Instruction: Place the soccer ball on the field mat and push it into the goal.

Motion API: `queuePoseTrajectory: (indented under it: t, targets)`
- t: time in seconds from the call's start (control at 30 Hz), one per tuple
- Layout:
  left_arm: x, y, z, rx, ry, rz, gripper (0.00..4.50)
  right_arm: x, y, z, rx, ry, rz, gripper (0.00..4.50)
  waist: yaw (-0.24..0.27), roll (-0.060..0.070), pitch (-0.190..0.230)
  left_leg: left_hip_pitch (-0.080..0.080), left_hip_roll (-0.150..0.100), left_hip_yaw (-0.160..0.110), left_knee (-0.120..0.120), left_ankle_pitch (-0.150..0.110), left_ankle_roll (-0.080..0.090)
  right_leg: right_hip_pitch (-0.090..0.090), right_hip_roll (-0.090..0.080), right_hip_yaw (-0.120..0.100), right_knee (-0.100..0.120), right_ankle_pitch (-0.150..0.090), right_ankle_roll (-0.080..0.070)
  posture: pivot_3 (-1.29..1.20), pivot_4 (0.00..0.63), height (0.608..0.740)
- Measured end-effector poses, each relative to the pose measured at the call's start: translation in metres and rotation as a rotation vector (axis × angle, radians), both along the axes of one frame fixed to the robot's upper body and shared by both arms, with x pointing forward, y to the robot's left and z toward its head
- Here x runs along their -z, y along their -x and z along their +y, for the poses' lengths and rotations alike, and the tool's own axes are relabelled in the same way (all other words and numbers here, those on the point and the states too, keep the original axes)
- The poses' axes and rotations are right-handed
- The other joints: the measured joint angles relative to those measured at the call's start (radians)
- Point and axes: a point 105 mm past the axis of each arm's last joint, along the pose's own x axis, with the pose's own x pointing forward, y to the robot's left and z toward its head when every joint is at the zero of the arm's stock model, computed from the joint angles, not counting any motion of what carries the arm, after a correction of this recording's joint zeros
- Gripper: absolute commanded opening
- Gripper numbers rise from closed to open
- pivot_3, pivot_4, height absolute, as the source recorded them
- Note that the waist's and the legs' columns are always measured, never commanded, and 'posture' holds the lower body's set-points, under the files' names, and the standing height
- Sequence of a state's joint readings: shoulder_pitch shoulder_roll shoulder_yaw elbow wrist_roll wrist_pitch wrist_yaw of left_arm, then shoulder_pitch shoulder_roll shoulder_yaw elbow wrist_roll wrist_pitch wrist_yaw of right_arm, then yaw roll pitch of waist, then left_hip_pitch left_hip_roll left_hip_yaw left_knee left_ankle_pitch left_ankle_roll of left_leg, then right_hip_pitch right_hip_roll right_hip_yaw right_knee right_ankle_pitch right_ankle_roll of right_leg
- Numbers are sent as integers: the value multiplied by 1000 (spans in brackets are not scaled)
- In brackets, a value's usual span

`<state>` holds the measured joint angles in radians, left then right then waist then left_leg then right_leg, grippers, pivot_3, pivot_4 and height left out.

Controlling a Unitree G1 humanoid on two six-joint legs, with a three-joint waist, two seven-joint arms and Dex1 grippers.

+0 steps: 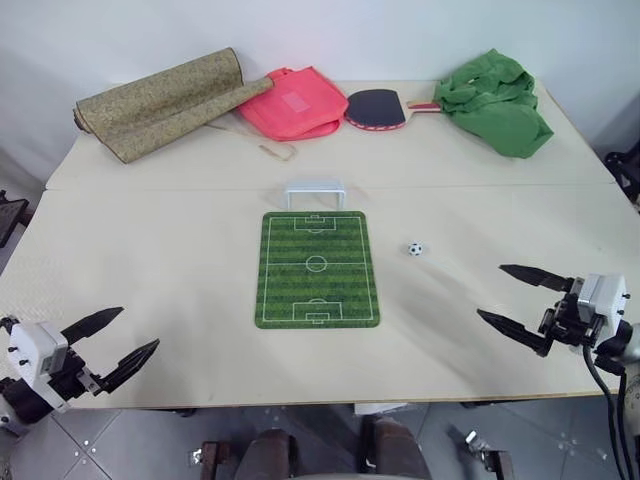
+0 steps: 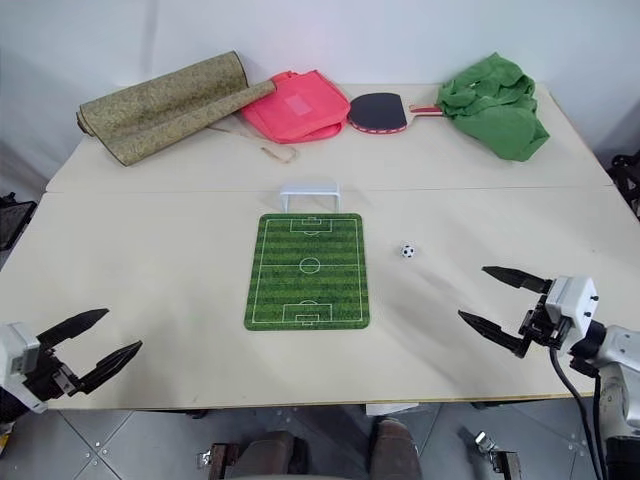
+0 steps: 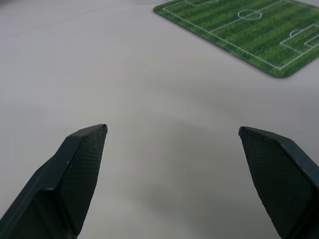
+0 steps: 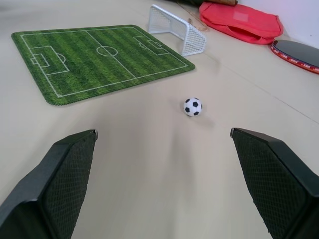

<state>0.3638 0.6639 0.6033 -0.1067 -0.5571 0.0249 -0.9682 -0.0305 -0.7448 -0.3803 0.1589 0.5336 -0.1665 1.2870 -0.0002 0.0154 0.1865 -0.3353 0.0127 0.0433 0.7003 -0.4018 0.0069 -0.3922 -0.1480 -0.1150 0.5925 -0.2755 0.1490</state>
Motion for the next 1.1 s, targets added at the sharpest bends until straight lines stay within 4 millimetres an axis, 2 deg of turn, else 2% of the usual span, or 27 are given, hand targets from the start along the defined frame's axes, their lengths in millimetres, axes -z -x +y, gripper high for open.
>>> queuePoseTrajectory:
  t: [0.17, 0.3, 0.37, 0.47, 0.57, 0.7, 0.83, 0.9, 0.97, 1.1]
  targets:
    - [-5, -6, -15, 61, 70, 11, 4500, 3, -1, 0, 9, -20, 32, 4471, -1, 0, 0, 0, 0, 0, 0, 0, 0, 0, 0, 0, 0, 0, 0, 0, 150, 740]
    - [-45, -13, -41, 223, 295, -21, 4500, -10, -8, -9, 111, -121, -9, 4471, 3, 0, 0, 0, 0, -4, 1, 0, 0, 0, -1, 1, 1, 0, 0, 0, 150, 740]
    - [-65, -14, -56, 317, 335, -59, 4500, -15, -8, -15, 149, -141, -29, 4471, 2, 0, 0, 0, 0, -5, 1, 0, 0, 0, -1, 1, 1, 0, 0, 0, 150, 740]
    - [-78, -17, -76, 420, 360, -77, 4500, -13, -8, -20, 172, -150, -17, 4471, -1, 0, 0, 0, 0, -2, 1, 0, 0, 0, 0, 1, 1, 0, 0, 0, 150, 740]
    - [-79, -22, -85, 458, 368, -69, 4500, -9, -15, -21, 186, -156, -2, 4471, -6, 0, 0, 1, 0, 1, 1, 0, 0, 0, 1, 2, 1, 0, 0, 0, 150, 740]
    - [-78, -29, -95, 493, 345, -66, 4500, -8, -38, 5, 128, -129, 38, 4471, -20, 0, 0, 1, 0, 2, 1, 0, -1, 0, 2, 4, 3, 0, 0, 0, 150, 740]
    - [-75, -32, -100, 513, 325, -53, 4500, 3, -70, 29, 155, -51, 163, 4471, -26, 0, 0, 0, 0, 2, 1, 0, -1, -2, 2, 4, 3, 0, 0, 0, 150, 740]
    - [-75, -33, -102, 519, 317, -53, 4500, 2, -81, 40, 149, -29, 170, 4471, -26, 0, 0, 0, 0, 2, 1, 0, -1, -3, 2, 3, 2, 0, 0, 0, 150, 740]
    - [-73, -34, -102, 515, 315, -51, 4500, -1, -102, 53, 173, -43, 177, 4471, -28, 0, 0, -1, 0, 2, 1, 0, -1, -3, 2, 3, 2, 0, 0, 0, 150, 740]
    - [-71, -34, -103, 513, 315, -49, 4500, 1, -122, 68, 185, -18, 189, 4471, -26, 1, 0, -2, 0, 1, 1, 1, -1, -3, 2, 3, 2, 0, 0, 0, 150, 740]
